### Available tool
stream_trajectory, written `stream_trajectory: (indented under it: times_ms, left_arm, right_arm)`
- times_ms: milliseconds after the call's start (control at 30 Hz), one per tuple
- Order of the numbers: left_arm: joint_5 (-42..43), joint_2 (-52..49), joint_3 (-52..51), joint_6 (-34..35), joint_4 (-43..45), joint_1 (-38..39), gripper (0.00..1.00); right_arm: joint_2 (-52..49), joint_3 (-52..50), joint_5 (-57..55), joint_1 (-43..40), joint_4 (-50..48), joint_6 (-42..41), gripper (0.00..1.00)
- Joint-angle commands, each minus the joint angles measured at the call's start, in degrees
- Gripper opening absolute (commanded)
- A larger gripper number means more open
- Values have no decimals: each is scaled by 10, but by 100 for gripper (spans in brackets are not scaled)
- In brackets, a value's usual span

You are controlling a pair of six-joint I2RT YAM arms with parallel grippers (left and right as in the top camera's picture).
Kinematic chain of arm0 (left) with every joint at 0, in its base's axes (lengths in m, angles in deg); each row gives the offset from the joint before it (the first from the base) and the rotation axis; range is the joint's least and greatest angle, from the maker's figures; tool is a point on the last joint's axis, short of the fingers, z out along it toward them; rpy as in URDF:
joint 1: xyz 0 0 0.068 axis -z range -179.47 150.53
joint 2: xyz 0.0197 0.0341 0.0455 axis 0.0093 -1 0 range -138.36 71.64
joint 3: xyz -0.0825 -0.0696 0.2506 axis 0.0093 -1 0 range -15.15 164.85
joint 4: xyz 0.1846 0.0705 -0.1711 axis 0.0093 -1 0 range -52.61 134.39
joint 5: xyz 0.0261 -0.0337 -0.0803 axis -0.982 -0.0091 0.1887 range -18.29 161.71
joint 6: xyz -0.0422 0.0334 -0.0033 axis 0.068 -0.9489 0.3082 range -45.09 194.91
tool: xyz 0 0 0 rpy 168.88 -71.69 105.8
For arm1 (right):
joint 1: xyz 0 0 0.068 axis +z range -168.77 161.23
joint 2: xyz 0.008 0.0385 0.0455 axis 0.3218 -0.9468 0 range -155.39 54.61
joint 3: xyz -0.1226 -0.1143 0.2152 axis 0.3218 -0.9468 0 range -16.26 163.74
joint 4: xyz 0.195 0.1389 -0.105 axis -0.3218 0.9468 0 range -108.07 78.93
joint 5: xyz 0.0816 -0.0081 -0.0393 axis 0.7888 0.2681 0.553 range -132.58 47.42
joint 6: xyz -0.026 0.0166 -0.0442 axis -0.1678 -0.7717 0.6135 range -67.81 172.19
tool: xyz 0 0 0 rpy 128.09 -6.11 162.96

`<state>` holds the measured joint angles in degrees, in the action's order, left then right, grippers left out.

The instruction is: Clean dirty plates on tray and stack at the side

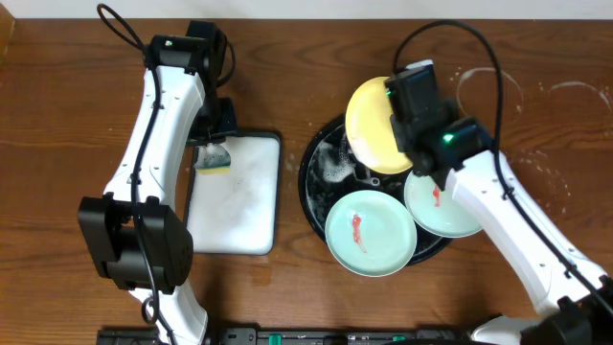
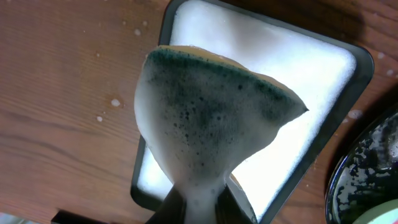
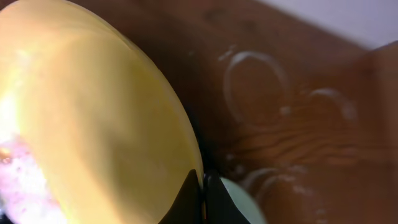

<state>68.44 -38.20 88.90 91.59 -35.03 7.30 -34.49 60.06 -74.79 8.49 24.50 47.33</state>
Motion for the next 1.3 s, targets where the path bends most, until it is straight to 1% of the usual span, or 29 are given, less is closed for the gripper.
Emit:
stream_trajectory:
  times_ms: [0, 333, 600, 833, 1267]
  left_arm:
    - [1, -1, -2, -6, 2, -2, 9]
    - [1, -1, -2, -6, 2, -2, 11]
    - [1, -1, -2, -6, 2, -2, 11]
    - [1, -1, -2, -6, 0, -2, 12]
    - [1, -1, -2, -5, -2, -2, 12]
  right_arm:
    - [15, 1, -153, 45, -1, 49, 1]
    - [15, 1, -267, 120, -14, 128, 1]
    - [15, 1, -349, 161, -14, 160, 1]
    - [15, 1, -360, 178, -18, 163, 1]
    - [15, 1, -360, 178, -23, 161, 1]
